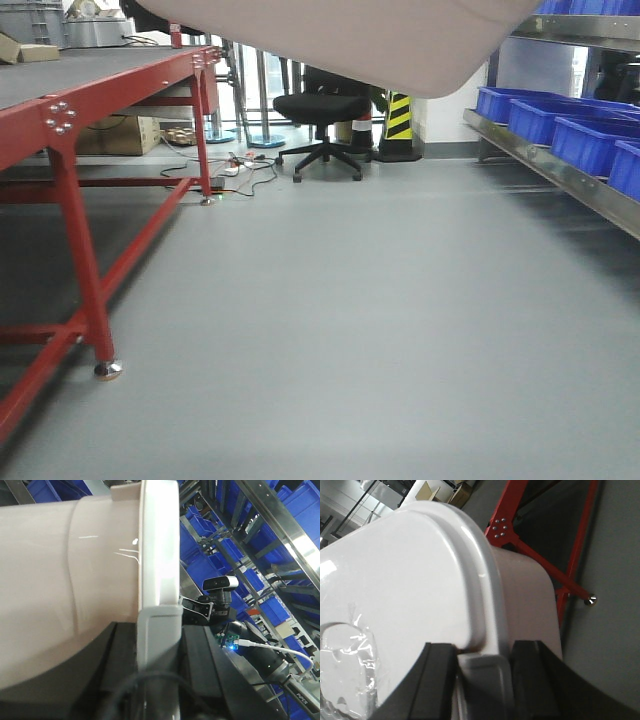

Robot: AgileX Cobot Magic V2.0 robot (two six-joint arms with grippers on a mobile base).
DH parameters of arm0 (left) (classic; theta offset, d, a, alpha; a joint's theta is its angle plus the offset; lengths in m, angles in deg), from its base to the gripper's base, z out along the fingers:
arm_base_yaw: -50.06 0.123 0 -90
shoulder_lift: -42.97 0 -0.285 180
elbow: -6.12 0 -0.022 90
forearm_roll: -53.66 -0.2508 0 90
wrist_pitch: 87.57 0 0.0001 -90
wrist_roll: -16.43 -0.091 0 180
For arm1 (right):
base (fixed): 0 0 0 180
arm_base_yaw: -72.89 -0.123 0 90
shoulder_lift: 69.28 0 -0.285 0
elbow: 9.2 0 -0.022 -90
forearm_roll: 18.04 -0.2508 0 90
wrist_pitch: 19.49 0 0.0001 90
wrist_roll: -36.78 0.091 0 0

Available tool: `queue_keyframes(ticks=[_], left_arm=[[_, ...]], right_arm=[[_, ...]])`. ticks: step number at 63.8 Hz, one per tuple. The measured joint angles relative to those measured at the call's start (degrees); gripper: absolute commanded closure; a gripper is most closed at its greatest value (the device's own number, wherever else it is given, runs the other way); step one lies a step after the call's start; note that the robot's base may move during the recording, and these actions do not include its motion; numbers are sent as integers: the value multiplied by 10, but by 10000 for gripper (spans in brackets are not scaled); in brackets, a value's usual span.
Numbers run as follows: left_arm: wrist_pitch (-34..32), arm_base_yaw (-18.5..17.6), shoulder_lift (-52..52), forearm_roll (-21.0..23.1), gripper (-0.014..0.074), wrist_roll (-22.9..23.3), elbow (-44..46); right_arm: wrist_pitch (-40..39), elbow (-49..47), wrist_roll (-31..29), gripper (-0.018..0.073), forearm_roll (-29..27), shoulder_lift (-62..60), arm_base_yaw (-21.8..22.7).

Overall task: Grab white bin and place on right shelf
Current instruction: 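Hold the bin raised while the base turns away from the table, then carry the raised bin toward the metal rack of blue crates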

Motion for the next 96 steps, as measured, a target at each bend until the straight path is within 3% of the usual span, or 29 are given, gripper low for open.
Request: queue_keyframes(ticks=[96], left_arm=[[0,0,-2,0,722,1,0]], right_arm=[[0,0,-1,478,1,0,0]])
